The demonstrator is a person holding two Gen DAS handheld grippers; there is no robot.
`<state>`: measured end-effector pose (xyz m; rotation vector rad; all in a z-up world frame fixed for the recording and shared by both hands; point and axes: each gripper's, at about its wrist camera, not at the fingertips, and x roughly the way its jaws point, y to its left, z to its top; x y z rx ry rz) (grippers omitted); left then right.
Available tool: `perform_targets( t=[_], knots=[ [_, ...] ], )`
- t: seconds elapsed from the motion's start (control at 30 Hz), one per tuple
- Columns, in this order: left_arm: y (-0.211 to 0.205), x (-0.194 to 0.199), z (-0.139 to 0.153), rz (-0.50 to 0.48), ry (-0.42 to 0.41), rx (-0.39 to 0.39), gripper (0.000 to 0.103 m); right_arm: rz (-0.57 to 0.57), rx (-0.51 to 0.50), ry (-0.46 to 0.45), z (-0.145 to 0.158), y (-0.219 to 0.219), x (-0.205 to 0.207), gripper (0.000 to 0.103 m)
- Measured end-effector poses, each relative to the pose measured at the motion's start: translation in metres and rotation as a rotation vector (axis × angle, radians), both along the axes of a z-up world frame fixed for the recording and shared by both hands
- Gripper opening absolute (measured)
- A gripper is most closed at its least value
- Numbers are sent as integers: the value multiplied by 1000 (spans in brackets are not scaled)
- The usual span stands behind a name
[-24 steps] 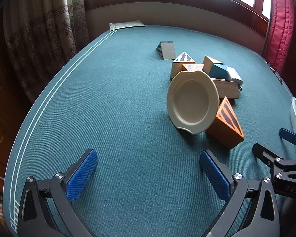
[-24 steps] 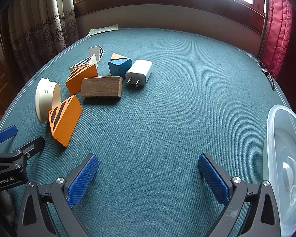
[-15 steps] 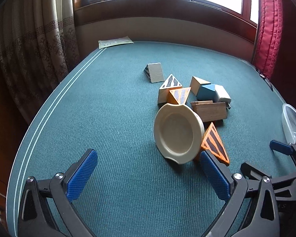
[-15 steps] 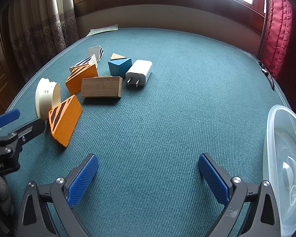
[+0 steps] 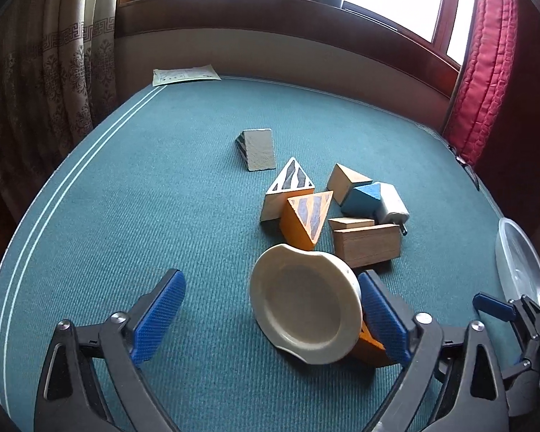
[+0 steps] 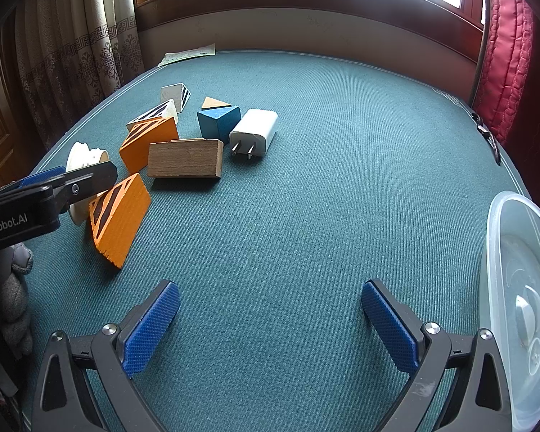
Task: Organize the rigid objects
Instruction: 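Grasp the white tape roll with the left gripper while the right gripper approaches the orange striped triangle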
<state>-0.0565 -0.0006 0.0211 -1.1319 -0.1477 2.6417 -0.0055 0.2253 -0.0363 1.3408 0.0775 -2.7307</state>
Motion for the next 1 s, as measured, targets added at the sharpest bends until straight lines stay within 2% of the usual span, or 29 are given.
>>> perform_targets(
  t=[0.1,0.13,0.2,0.27,0.43,0.5,0.73,0.8,0.93,1.0],
  knots=[
    [0,-3,-6,-23,-39,41,67,0,1,0,0,0,-1,103],
    [-1,-3,-5,-23,-33,39,66,-1,1,0,1,0,-1,103],
    [-1,-1,-3,-37,-26,54,50,-1,-1,1,1,1,-1,103],
    [-2,2,-2,-31,-12,57,45,-1,-1,1,1,2,-1,103],
    [-4,5,2,-21,7,47,40,-2,0,0,1,1,-1,103],
    [-5,8,3,-22,15,35,33,-2,1,0,1,1,-2,103],
    [-22,15,9,21,41,42,23,-11,-4,2,2,5,-3,103],
    [-29,16,10,42,46,50,22,-14,-36,1,3,7,-2,103],
    [-38,20,11,81,62,42,22,9,-190,-6,10,9,2,103],
    [-39,22,11,91,67,37,22,33,-226,0,14,2,2,102]
  ],
)
